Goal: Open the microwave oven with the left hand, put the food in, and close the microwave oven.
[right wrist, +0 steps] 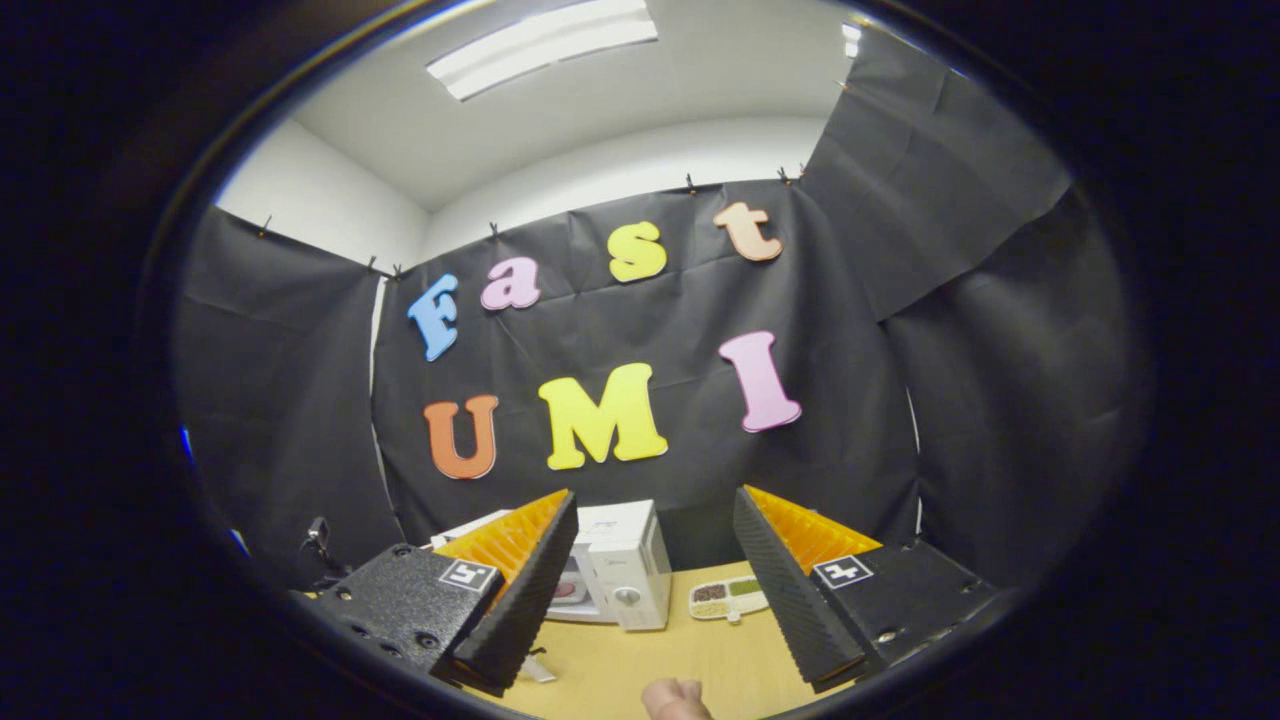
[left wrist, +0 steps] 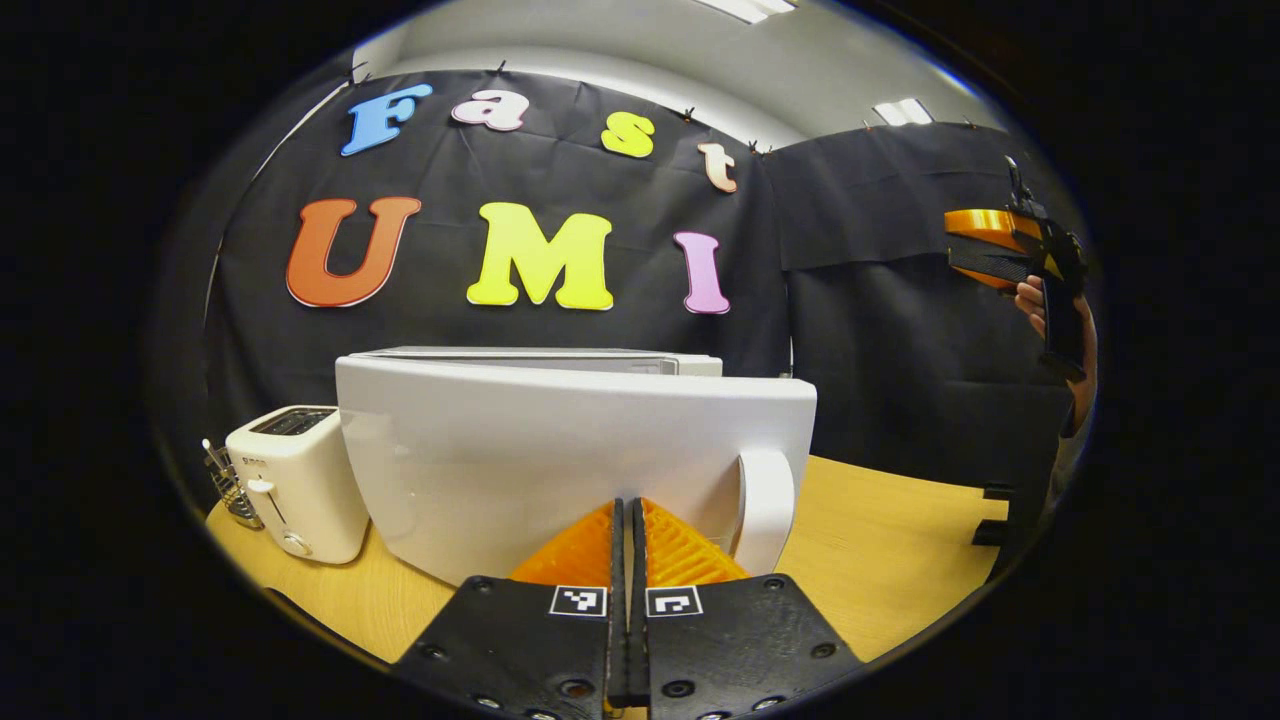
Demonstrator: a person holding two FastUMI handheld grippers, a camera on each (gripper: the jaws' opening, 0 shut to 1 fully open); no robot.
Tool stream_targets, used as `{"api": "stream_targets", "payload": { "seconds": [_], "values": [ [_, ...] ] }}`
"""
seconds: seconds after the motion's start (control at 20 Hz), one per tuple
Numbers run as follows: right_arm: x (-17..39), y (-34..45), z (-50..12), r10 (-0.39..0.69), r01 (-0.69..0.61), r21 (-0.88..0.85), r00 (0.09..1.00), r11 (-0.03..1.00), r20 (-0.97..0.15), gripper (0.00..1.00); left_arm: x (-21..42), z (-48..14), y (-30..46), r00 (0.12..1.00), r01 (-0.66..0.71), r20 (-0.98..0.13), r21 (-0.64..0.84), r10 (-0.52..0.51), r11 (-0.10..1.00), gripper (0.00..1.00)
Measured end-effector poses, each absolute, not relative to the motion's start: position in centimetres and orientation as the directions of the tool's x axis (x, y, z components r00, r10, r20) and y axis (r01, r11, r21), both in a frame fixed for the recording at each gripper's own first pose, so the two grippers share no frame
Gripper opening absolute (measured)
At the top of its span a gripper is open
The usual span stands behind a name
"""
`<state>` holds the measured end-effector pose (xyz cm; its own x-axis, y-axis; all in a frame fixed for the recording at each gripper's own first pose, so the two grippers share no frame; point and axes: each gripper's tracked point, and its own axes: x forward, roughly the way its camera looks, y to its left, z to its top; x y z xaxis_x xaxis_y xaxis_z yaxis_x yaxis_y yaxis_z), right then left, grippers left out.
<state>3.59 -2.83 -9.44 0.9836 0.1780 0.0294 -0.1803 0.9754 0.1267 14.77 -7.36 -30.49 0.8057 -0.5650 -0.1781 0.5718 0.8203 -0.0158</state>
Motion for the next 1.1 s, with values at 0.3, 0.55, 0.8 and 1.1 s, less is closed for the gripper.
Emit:
{"api": "stream_targets", "payload": {
  "seconds": [0.3,0.55,0.8,1.1],
  "values": [
    [2.4,-5.2,-8.9,0.156,-0.157,0.119,0.988,0.98,0.019,1.0,19.0,-31.1,-10.2,0.882,0.447,-0.212,0.087,-0.422,0.89,0.0],
    [0.9,-5.7,-8.7,0.145,-0.143,0.074,0.989,0.987,-0.027,1.0,22.5,-31.0,-13.0,0.908,0.378,-0.237,0.108,-0.345,0.919,0.0],
    [-1.7,-6.1,-7.8,0.132,-0.129,0.069,0.991,0.989,-0.037,0.99,27.2,-31.9,-14.7,0.915,0.283,-0.31,0.039,-0.257,0.958,0.01],
    [-4.0,-6.2,-8.0,0.119,-0.116,0.048,0.991,0.992,-0.054,0.89,28.1,-33.2,-14.9,0.903,0.203,-0.391,0.027,-0.177,0.979,0.01]
  ]
}}
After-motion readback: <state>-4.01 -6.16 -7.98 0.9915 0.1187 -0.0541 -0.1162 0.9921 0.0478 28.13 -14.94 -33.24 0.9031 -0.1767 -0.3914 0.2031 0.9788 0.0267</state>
